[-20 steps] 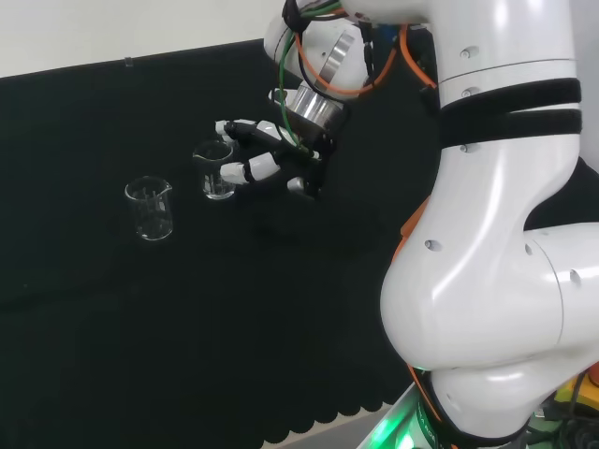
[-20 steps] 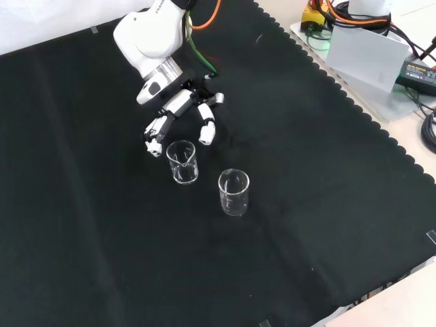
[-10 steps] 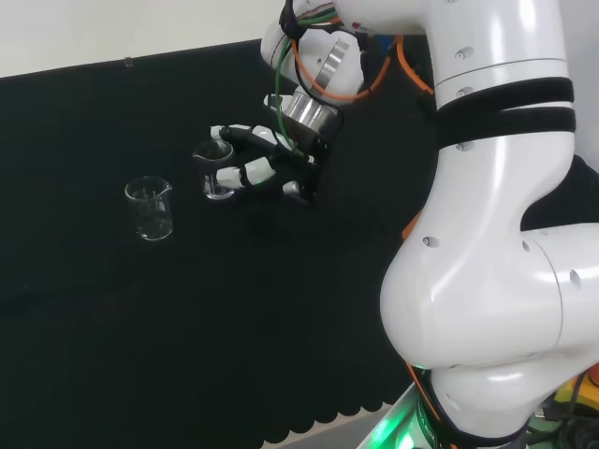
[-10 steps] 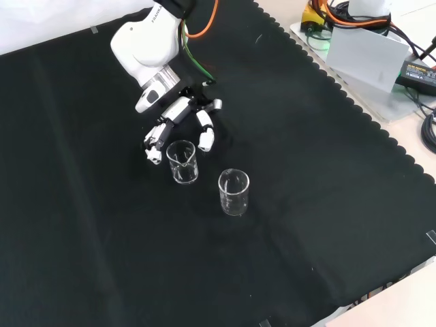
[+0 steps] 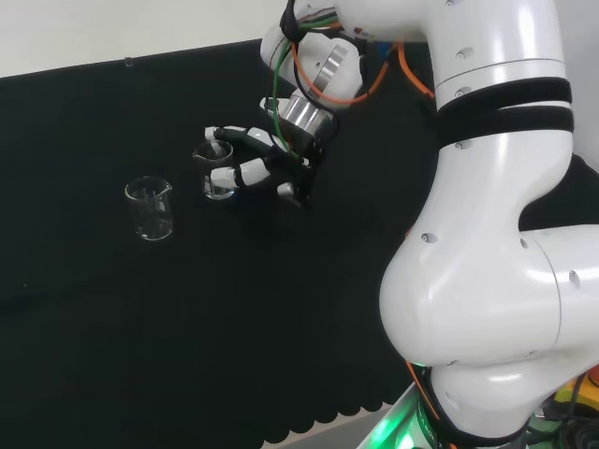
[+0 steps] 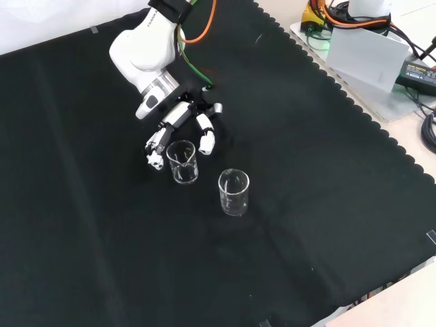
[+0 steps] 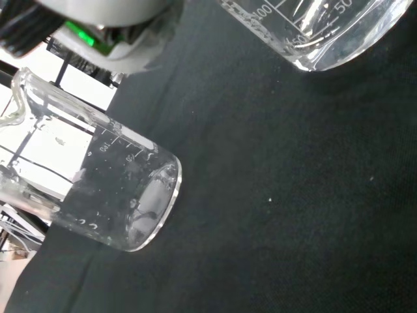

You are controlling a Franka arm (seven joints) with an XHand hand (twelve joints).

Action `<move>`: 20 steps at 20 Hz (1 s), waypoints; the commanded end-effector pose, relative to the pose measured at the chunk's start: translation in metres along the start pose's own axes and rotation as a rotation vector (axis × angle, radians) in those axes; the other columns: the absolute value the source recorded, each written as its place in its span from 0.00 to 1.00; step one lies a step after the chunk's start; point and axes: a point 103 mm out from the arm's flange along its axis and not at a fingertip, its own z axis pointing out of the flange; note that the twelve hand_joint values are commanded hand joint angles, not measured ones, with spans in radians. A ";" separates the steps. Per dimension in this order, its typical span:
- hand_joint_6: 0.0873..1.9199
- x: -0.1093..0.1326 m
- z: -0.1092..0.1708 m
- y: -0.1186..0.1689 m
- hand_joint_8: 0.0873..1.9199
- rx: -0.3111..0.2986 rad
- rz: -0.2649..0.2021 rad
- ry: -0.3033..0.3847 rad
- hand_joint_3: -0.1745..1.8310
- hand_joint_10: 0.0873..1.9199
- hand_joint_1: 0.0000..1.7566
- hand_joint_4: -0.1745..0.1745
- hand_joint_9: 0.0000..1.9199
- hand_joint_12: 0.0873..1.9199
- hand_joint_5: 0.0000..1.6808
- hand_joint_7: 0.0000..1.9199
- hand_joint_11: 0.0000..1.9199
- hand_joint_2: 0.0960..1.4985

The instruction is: Pick up the beaker on the right.

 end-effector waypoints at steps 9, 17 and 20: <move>0.00 0.000 0.004 0.006 0.31 -0.040 -0.011 0.105 0.41 0.30 0.47 0.30 0.18 0.63 0.24 0.15 0.00 0.29; 0.00 0.003 0.005 0.007 0.31 -0.054 -0.015 0.115 0.40 0.30 0.48 0.29 0.20 0.64 0.25 0.16 0.00 0.30; 0.00 0.004 0.004 0.007 0.31 -0.058 -0.018 0.114 0.40 0.30 0.48 0.29 0.20 0.64 0.26 0.17 0.00 0.30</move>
